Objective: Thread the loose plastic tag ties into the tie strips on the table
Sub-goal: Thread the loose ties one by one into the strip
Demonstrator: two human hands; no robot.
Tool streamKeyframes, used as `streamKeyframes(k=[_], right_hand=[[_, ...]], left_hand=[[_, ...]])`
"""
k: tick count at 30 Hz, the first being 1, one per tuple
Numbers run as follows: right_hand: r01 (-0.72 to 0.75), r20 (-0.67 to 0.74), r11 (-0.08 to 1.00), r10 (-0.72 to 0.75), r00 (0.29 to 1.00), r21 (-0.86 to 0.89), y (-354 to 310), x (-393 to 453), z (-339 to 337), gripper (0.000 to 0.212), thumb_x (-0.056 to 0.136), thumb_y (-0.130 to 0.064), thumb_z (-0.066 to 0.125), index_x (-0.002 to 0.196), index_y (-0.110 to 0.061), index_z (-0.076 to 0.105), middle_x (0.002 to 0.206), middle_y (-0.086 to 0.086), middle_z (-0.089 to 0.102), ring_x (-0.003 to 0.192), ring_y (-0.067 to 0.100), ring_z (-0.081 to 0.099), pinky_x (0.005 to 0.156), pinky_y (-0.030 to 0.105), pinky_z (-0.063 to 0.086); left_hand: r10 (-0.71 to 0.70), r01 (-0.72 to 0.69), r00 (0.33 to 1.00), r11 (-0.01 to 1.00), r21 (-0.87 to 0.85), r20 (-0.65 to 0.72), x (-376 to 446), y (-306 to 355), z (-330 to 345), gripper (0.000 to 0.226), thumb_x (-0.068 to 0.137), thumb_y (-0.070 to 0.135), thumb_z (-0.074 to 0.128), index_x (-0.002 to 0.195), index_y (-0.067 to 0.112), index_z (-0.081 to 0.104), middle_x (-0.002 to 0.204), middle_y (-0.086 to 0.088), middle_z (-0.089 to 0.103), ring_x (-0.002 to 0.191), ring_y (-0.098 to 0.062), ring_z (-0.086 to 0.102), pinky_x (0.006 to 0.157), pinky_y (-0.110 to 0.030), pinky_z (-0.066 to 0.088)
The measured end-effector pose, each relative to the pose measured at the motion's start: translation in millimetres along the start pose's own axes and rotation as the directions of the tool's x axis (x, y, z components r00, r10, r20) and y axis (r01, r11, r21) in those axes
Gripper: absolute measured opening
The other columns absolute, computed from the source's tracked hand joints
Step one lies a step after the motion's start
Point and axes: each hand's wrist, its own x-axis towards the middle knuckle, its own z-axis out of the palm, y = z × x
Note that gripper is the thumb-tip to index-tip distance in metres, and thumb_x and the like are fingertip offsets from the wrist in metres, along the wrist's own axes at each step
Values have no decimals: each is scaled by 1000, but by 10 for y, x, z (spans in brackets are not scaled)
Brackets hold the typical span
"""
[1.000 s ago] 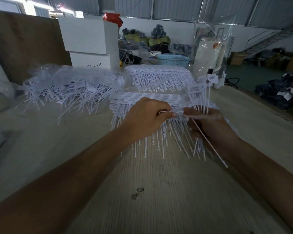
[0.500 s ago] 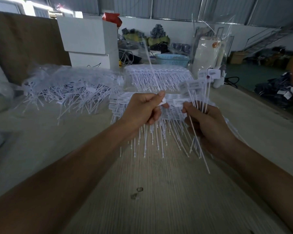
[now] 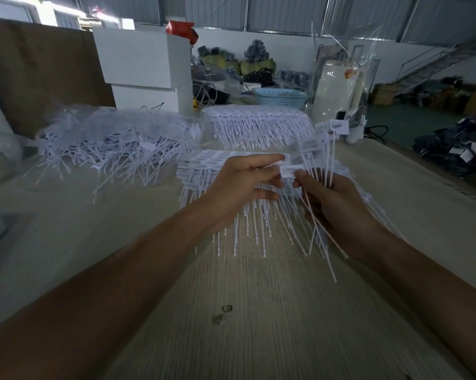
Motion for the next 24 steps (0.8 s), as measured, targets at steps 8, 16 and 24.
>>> streamKeyframes(k=[8,16,24], right_hand=[[66,52,997,-65,997,-28,24,-21,40,24,99,-27,59,90,-5,60,49,-6,30,41,8,26,40,18,26],[-1,59,1000,0,998,15,-18,-33,74,27,103,-29,53,77,-25,62,51,-10,33,41,5,28,39,20,27],[-36,109,976,60,992,-215,0,-53,61,36,95,-41,61,80,-9,66,59,1,46,53,15,42,49,25,36]], left_hand=[[161,-144,984,970,193,-72,8,-40,50,23,88,0,71,111,4,74,83,-12,76,72,-24,74,69,-32,61],[185,-163,975,971,175,-119,19,-11,-30,22,92,-2,64,112,0,72,85,-14,76,71,-24,74,63,-25,58],[206,-177,971,961,213,-121,24,14,-77,21,94,1,64,112,5,72,89,-12,77,77,-25,75,66,-29,60]])
